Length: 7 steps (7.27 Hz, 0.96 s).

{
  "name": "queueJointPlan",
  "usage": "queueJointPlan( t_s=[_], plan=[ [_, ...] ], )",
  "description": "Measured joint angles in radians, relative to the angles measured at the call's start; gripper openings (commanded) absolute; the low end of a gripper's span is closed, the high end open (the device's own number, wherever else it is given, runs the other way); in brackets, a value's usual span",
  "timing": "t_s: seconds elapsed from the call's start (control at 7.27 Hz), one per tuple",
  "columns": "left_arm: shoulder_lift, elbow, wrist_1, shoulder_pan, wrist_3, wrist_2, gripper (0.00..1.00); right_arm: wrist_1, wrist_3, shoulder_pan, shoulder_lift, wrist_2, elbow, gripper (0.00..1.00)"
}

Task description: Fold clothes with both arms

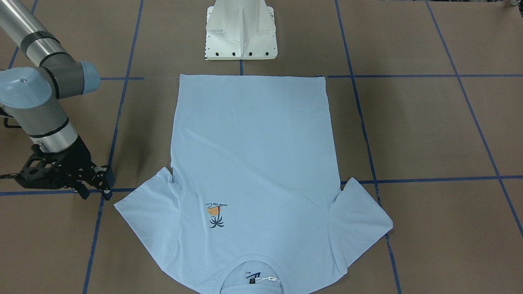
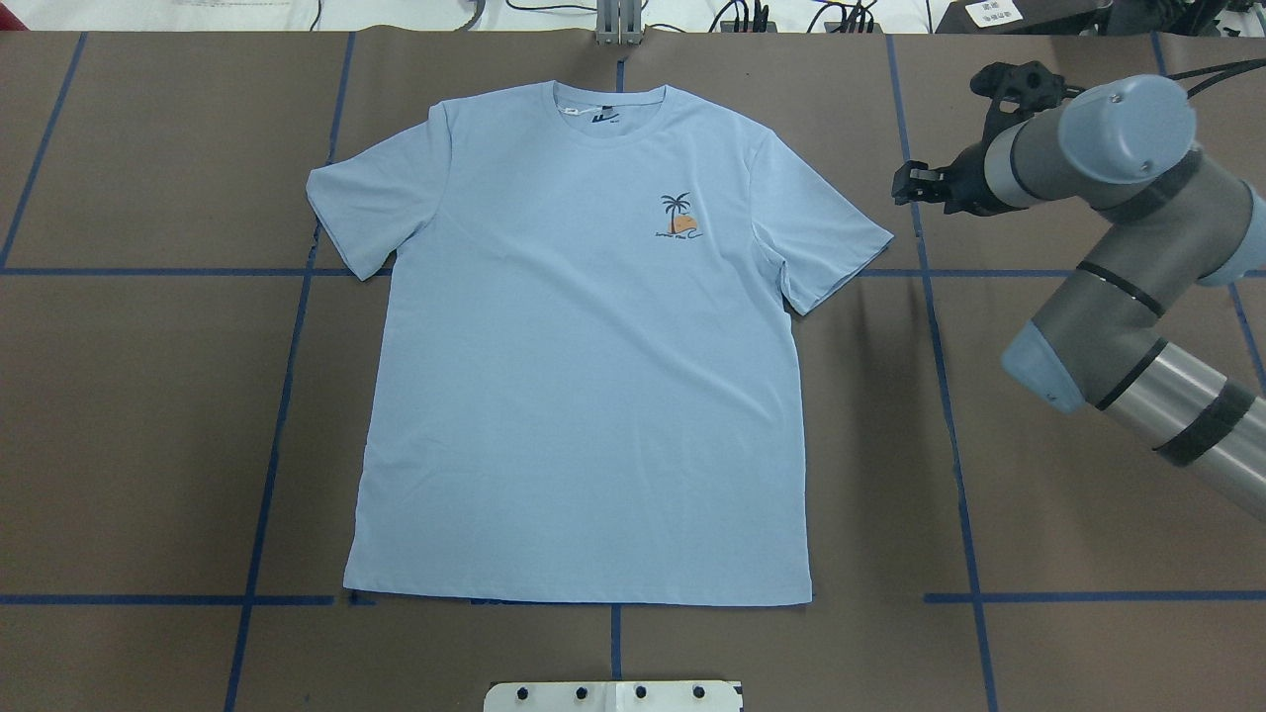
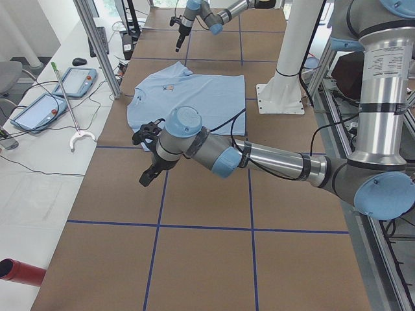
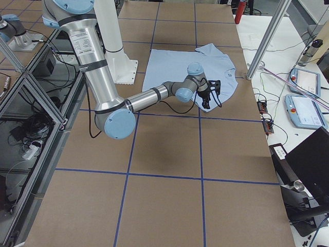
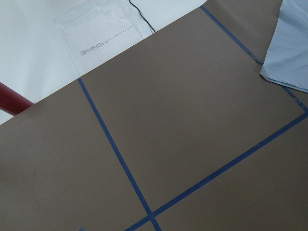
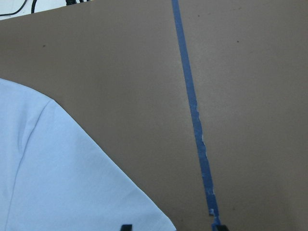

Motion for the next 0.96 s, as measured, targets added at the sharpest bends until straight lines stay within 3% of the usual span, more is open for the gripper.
queueJointPlan(
  t_s=[0.55, 0.96],
  plan=[
    [0.002, -0.002, -0.001, 0.000, 0.004, -0.001, 1.00, 0.007, 0.006, -0.046, 0.056, -0.080, -0.094, 0.55],
    [0.003, -0.006, -0.001, 0.000, 0.003, -0.002, 1.00, 0.091, 0.006, -0.063, 0.069, -0.102, -0.188, 0.51]
  ],
)
